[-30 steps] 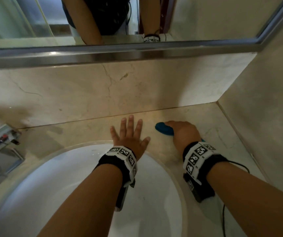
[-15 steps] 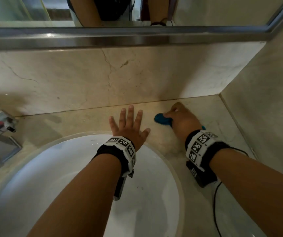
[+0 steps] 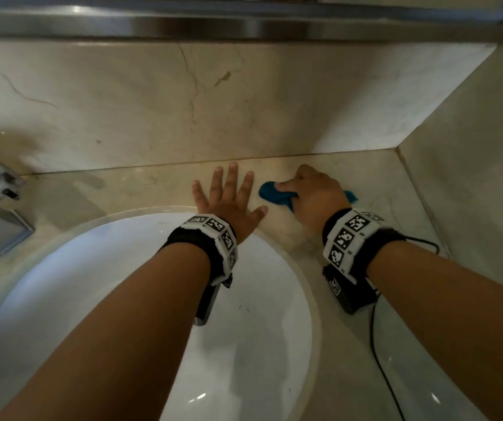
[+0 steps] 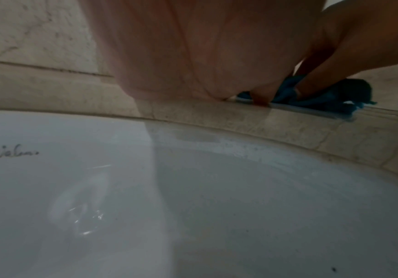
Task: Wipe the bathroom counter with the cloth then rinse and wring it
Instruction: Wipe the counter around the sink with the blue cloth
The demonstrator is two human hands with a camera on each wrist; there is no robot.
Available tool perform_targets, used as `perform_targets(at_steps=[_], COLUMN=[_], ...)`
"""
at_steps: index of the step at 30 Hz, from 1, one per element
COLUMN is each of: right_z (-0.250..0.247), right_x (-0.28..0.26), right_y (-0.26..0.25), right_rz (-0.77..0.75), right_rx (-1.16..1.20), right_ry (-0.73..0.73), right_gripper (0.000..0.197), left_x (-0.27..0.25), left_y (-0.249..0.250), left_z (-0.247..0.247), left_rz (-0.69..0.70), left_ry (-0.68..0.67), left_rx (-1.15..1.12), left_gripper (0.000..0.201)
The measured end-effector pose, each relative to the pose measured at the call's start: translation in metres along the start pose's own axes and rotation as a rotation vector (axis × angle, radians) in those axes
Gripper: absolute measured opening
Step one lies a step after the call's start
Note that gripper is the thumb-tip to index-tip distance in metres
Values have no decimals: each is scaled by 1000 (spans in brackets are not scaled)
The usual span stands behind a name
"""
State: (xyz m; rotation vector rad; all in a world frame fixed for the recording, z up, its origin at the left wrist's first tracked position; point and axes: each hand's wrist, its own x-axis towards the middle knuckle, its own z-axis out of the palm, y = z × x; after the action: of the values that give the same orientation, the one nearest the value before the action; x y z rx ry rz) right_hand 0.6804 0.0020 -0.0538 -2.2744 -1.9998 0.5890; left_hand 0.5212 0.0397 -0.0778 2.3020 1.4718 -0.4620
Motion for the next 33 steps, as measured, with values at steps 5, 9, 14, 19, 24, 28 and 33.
perform_targets(at_steps=[5,9,14,19,24,28,33], right_z=[10,3,-10,-8,-11,-10,-8], right_x=[-30,-6,29,28,26,9,9], right_y=[4,2,-4,-13,-10,-6,-8], right_rz=[-83,72,178,156,113,45,110], right_rx=[31,26,-22,15,-45,-42,35], right_ry=[86,102,70,120,-60,-119,-70], right_gripper=[33,20,37,36,48,46,39], left_x=[-3,-3,-3,-2,0,0,0], left_y=[0,-1,-1,-1,-2,-2,-2], left_z=[-3,-6,-5,-2,-2,-2,-1], left_rz=[8,10,17,18,14,12,17], left_ry=[-17,-43,-31,-17,-22,-28,-21], left_rx=[-31,-25,-22,-27,-11,-16,-17], left_gripper=[88,97,98,98,99,99,99])
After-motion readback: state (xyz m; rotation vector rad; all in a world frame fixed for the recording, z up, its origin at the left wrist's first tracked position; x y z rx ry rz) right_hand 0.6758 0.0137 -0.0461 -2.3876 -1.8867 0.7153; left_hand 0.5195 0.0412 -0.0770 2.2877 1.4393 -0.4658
